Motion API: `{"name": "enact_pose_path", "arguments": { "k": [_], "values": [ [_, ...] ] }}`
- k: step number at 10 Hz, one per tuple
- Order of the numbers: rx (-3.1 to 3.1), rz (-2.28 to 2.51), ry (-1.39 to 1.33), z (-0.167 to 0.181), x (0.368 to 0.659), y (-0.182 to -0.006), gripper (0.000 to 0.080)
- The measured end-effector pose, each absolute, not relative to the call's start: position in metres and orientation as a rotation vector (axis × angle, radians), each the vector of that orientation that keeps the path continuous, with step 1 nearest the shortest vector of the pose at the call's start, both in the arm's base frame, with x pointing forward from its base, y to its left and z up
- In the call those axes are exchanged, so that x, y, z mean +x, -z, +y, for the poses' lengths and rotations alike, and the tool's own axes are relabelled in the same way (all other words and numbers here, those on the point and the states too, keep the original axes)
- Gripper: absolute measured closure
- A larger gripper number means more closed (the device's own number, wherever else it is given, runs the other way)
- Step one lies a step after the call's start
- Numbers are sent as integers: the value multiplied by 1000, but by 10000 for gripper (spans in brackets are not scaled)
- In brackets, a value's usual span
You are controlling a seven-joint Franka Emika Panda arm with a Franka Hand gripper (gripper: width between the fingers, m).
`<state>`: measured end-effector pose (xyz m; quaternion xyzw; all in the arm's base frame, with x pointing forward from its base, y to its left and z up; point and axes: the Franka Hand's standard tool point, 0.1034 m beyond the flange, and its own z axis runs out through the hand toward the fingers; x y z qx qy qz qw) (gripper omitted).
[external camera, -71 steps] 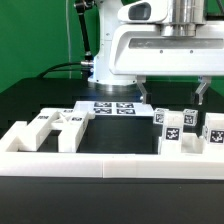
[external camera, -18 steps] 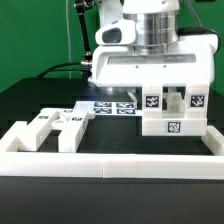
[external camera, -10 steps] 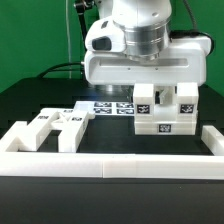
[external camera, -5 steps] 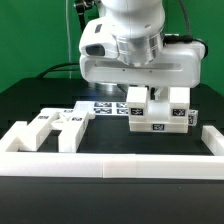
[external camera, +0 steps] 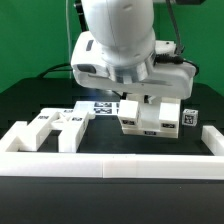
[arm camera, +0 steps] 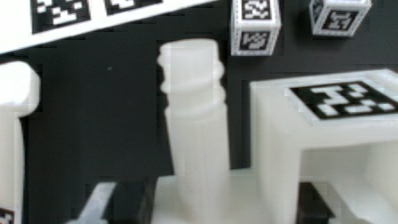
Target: Assemble chair
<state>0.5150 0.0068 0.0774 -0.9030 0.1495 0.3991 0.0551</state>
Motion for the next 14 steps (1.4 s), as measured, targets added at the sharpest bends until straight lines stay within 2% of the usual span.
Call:
{"name": "enact_pose_path", "arguments": {
  "k": [6, 13, 14],
  "values": [
    [-2637, 463, -1422, -4, 506, -63, 468],
    [-2511, 484, -1611, -21, 500, -57, 468],
    [-2521, 487, -1597, -22, 502, -55, 351]
  ]
}}
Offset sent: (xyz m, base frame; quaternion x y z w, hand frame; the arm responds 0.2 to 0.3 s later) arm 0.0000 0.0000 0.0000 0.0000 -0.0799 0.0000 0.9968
